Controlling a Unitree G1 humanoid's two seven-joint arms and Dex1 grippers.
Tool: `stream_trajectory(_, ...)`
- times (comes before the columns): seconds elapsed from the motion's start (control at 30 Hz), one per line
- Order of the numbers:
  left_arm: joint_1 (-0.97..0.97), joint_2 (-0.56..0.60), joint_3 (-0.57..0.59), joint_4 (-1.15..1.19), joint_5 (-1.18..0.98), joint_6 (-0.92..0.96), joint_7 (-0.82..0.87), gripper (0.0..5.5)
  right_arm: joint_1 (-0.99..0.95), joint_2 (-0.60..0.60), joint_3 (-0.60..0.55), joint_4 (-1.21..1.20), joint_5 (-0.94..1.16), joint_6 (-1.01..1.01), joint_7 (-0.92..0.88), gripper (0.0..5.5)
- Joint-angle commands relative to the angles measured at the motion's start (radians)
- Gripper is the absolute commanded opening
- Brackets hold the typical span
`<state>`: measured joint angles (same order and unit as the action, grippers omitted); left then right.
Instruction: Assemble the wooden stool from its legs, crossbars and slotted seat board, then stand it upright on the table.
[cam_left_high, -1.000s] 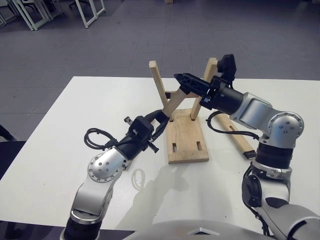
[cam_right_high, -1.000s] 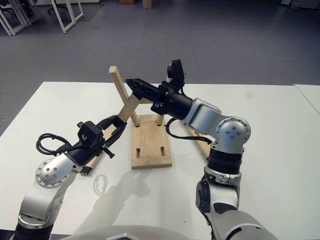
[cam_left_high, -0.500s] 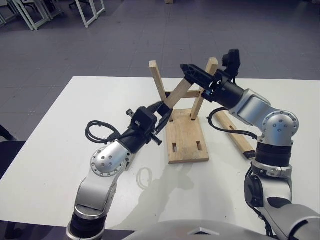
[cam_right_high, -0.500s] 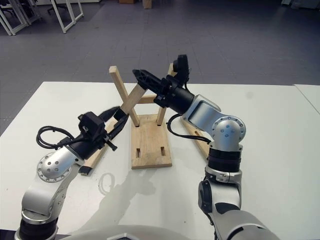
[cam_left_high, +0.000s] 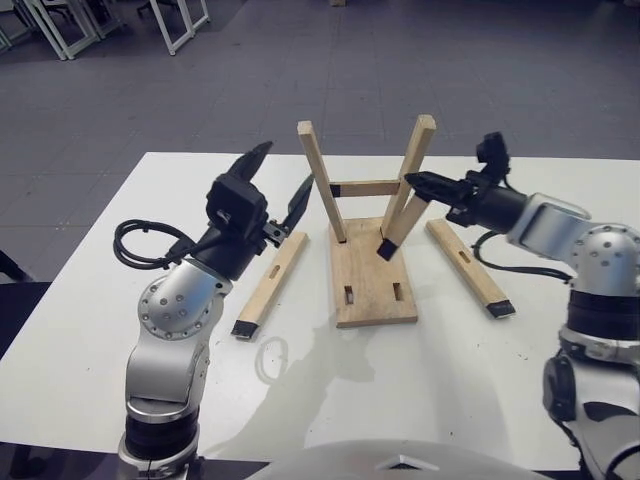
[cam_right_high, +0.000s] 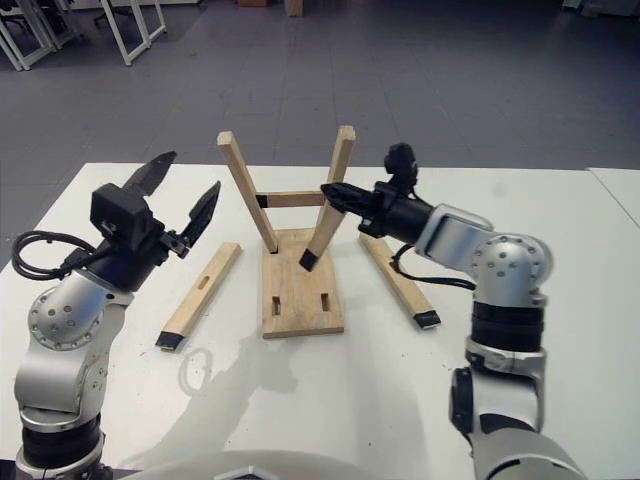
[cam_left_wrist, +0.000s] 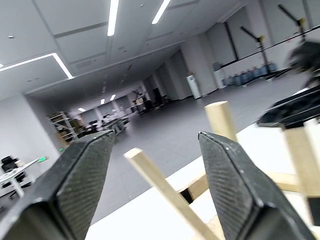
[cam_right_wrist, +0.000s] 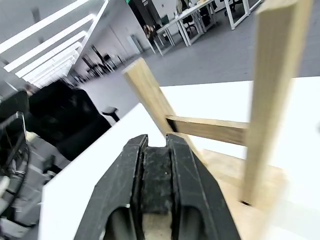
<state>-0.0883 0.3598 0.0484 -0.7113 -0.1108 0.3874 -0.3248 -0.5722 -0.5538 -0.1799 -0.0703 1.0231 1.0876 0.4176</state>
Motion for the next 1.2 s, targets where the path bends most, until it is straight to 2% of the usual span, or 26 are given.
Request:
stream_trajectory(0.03,0.021,-0.033,-0.010,0.024,0.045,0.016,0.067,3.07,-0.036,-0.154,0.022,0.093,-0.169,-0.119,0.128,0.43)
stream_trajectory(0.17,0.068,-0.058,-0.047,0.025,0.077,0.009,0.101,3.07,-0.081,-0.183,0.044,0.235,-0.315,-0.239,0.187,0.43)
stream_trajectory(0.47,0.094,-0.077,-0.062,0.042,0.094,0.001,0.112,3.07,-0.050,-0.090,0.116,0.374,-0.502,-0.367,0.222,0.43)
stream_trajectory(1.07,0.100,-0.085,-0.054,0.046,0.093,0.004,0.116,3.07,0.009,-0.057,0.111,0.445,-0.613,-0.407,0.263,0.43)
stream_trajectory(1.2,0.100,-0.085,-0.053,0.045,0.092,0.005,0.116,3.07,0.030,-0.014,0.109,0.438,-0.622,-0.394,0.213,0.43)
